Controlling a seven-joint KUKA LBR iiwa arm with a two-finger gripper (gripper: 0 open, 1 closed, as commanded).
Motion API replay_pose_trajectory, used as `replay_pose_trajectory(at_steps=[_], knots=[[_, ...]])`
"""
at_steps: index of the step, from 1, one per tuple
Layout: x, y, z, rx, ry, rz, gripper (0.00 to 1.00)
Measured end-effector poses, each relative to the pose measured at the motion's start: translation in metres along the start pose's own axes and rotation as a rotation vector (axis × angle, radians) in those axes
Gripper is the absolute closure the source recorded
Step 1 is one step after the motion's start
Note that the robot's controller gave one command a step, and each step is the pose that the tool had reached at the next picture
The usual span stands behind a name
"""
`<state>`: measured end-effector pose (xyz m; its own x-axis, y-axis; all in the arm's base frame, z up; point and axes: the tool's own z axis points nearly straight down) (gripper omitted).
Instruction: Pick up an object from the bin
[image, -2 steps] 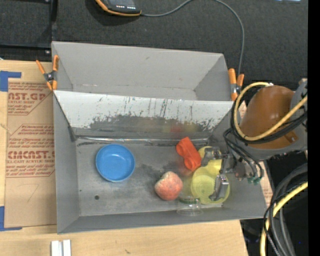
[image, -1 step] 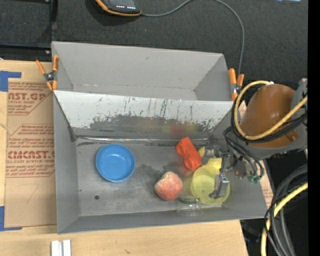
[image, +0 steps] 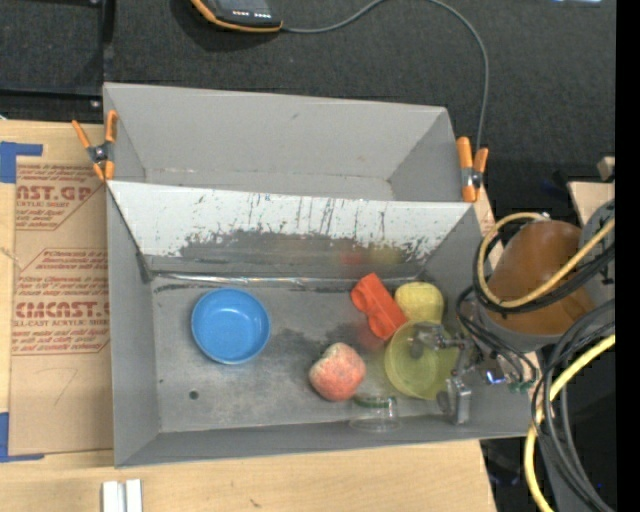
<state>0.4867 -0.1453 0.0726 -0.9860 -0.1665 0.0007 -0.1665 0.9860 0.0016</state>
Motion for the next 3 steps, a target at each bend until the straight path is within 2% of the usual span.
replay_pose_trajectory(at_steps=[1,2,3], knots=[[0.005,0.005,-0.080,0.001,-0.003,0.092,0.00],[-0.003,0.001,-0.001,0.002,-0.008,0.000,0.00],[0.000,-0.002,0.000,0.005,-0.017,-0.061,0.00]])
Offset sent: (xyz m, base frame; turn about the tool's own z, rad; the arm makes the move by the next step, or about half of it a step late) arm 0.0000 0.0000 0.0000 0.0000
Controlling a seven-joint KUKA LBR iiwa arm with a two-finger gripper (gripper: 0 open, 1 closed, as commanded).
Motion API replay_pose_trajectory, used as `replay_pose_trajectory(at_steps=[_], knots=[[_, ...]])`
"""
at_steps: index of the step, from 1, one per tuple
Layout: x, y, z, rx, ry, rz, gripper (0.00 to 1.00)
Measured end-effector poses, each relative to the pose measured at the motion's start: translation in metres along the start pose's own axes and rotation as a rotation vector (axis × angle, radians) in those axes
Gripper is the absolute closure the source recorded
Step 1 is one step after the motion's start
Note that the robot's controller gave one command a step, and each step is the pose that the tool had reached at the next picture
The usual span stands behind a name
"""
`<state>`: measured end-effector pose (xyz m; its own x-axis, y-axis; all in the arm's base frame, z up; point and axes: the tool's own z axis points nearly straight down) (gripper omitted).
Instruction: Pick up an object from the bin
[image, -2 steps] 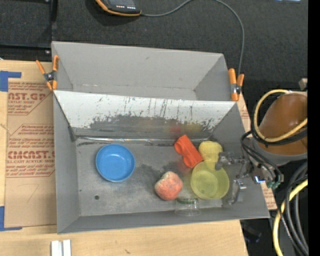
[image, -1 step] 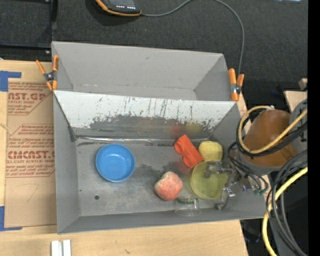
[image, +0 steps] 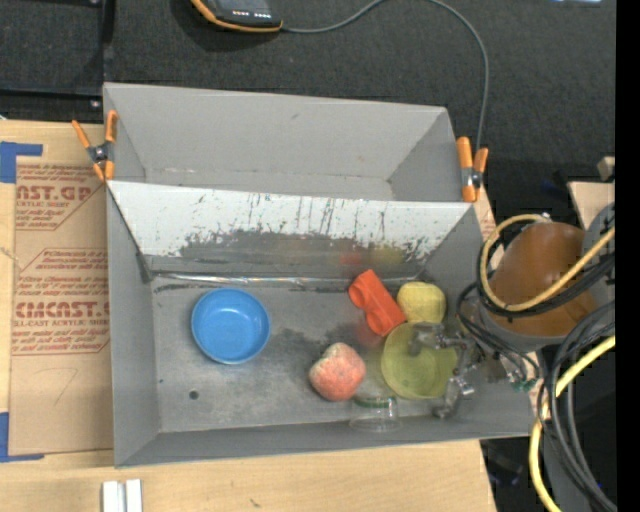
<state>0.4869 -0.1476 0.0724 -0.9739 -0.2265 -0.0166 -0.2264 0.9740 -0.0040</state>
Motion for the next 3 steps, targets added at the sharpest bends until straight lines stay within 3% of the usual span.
replay_pose_trajectory(at_steps=[1,3], knots=[[-0.0030,0.0043,-0.0002,-0.005,0.011,0.060,1.00],[-0.0030,0.0045,-0.0003,-0.005,0.011,0.060,1.00]])
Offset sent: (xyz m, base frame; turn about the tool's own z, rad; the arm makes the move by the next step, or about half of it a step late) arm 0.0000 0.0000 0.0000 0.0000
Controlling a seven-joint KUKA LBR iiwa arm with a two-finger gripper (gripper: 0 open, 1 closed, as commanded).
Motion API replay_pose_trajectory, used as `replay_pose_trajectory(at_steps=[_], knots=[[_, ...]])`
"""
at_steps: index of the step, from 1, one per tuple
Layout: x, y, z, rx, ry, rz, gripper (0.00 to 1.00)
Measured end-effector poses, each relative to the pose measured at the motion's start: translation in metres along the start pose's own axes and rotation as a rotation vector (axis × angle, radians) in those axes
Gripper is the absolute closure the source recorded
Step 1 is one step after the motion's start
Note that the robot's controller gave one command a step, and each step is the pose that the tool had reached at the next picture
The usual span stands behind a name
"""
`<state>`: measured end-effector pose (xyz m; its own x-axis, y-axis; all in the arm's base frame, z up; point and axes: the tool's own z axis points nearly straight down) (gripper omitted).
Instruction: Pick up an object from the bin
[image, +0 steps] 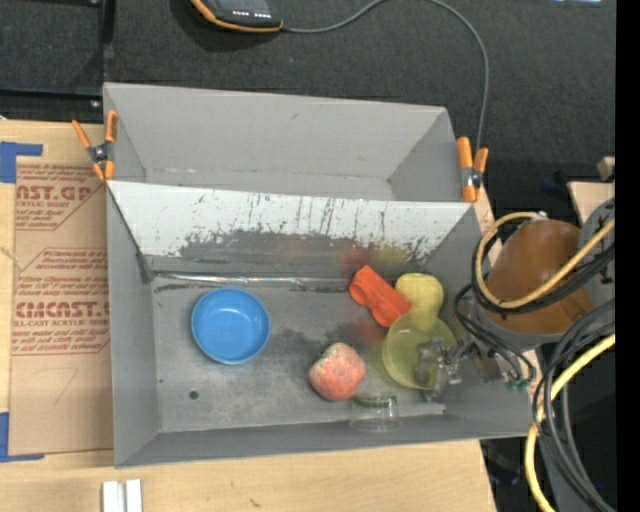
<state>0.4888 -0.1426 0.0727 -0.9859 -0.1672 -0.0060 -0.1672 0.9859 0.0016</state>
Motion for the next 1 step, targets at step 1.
replay_pose_trajectory(at_steps=[1], knots=[[0.0007,0.0007,-0.0046,-0.001,0.003,0.000,1.00]])
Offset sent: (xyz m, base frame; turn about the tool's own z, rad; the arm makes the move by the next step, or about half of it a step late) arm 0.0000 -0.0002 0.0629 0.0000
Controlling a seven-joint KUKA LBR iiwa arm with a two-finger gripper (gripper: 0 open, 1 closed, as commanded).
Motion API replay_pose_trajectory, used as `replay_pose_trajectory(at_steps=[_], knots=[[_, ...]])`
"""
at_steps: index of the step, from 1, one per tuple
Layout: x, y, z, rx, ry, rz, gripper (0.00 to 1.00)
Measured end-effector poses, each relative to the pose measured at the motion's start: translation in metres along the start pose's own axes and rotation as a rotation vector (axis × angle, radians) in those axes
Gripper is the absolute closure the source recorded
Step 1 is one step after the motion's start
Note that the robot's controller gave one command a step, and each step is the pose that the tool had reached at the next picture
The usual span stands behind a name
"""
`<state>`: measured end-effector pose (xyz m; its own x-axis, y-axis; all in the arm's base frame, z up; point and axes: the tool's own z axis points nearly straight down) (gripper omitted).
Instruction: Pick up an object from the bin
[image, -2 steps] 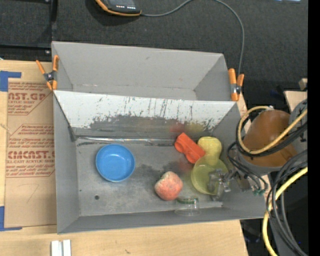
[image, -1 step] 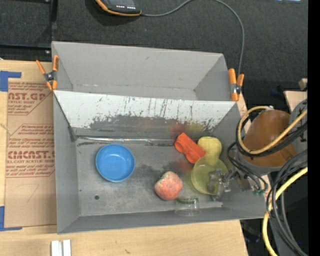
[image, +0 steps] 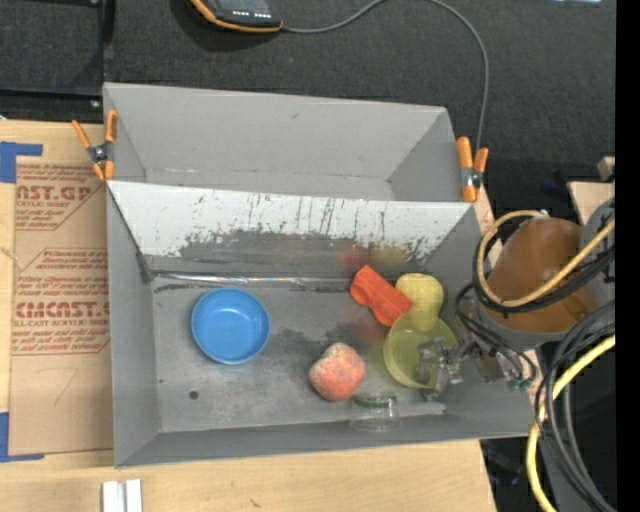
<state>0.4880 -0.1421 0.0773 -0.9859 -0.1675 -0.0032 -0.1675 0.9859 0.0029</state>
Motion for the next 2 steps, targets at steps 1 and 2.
replay_pose_trajectory(at_steps=[1,2], knots=[[0.001,0.001,-0.012,-0.002,0.005,0.000,1.00],[0.001,0.000,-0.030,-0.001,0.003,0.001,1.00]])
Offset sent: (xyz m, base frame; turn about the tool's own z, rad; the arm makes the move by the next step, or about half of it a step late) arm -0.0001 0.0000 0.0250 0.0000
